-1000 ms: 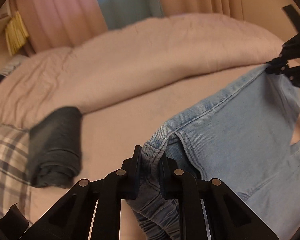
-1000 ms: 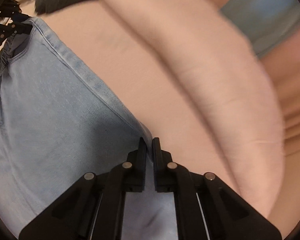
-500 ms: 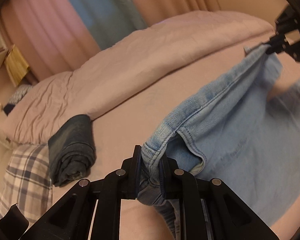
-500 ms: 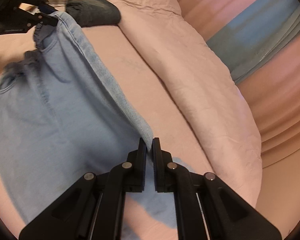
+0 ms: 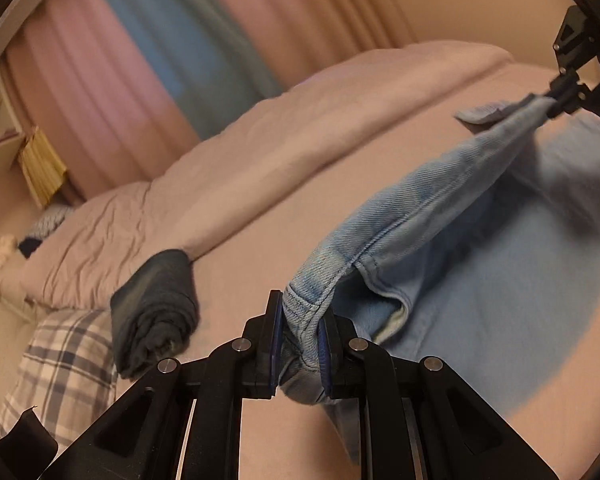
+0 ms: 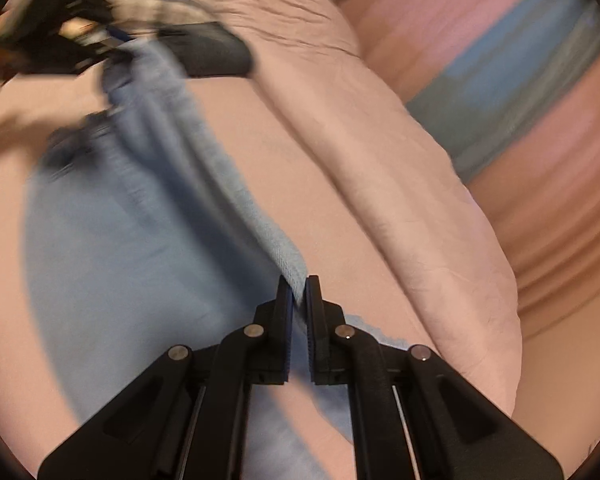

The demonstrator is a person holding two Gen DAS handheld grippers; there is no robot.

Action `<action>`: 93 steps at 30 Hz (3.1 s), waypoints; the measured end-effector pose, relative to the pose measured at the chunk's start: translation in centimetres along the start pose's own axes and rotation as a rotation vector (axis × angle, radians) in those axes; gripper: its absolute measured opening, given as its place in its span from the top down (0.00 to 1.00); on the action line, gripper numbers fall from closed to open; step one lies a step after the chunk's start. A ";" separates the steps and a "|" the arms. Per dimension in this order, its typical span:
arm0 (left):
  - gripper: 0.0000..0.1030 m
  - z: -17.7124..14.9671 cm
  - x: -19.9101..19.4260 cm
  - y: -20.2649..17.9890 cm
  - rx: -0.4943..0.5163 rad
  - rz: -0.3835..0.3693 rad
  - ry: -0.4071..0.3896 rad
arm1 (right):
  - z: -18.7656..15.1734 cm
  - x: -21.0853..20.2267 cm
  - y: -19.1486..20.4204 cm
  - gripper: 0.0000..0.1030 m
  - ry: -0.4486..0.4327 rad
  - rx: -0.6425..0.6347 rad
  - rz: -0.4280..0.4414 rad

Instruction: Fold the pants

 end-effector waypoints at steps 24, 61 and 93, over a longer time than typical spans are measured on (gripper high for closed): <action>0.79 -8.0 0.4 -9.4 0.335 0.012 0.151 | -10.0 1.7 15.2 0.89 0.217 -0.017 0.214; 0.88 10.6 5.9 -30.9 -0.198 -0.638 0.086 | -13.9 17.9 -9.6 0.93 0.535 1.151 0.086; 0.96 11.4 3.6 -32.0 -0.068 -0.519 0.041 | -36.6 -2.5 -4.1 0.79 0.203 1.967 0.013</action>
Point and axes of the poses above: each gripper's, at about its wrist camera, not at the fingertips, and x roughly the way its jaws point, y to its left, z to its top, the point moved 10 cm from there along x, roughly the way its jaws point, and after that the axes turned 9 degrees about -z, right-handed, at the moved point
